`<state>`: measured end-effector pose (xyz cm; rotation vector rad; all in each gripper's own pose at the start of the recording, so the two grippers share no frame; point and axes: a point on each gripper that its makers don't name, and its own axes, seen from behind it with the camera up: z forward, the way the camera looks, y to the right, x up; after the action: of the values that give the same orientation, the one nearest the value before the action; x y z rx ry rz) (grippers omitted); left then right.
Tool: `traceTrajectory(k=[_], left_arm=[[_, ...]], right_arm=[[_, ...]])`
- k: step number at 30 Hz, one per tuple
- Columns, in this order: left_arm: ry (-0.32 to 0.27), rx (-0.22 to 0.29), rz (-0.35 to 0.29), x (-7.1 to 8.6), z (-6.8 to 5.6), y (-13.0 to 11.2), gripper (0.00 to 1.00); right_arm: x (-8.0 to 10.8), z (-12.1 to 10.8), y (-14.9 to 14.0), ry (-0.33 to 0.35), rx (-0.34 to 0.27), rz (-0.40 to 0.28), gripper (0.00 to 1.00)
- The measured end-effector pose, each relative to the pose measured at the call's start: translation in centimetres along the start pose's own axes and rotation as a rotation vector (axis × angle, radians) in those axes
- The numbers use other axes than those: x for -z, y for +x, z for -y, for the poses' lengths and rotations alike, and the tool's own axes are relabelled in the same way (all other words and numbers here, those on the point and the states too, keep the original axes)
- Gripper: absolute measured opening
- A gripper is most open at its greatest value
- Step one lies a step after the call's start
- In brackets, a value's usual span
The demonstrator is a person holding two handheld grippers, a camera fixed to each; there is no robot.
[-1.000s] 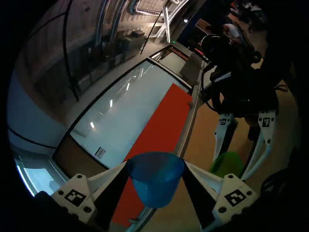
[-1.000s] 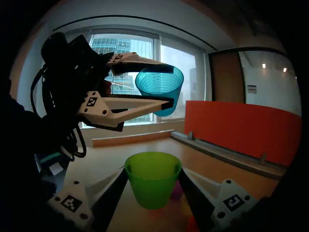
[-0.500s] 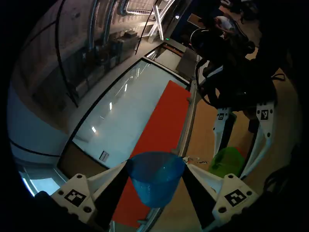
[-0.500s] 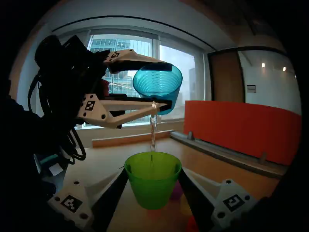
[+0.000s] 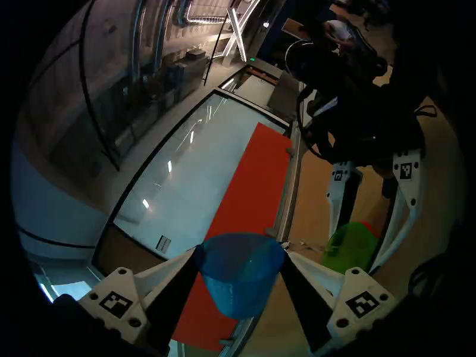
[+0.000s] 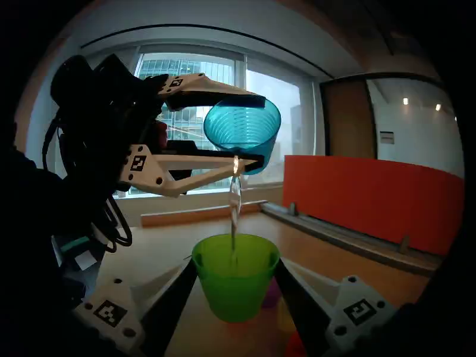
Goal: Pour water
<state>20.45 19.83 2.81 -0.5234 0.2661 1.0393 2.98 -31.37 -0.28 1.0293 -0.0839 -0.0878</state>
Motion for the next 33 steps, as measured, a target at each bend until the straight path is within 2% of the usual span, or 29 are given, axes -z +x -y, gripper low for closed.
traceTrajectory(k=[33], left_arm=[[0.016,-0.126,0.011,0.05,0.6,0.15,0.89]], right_arm=[[0.14,-0.32,0.2,-0.008,0.001,-0.011,0.9]])
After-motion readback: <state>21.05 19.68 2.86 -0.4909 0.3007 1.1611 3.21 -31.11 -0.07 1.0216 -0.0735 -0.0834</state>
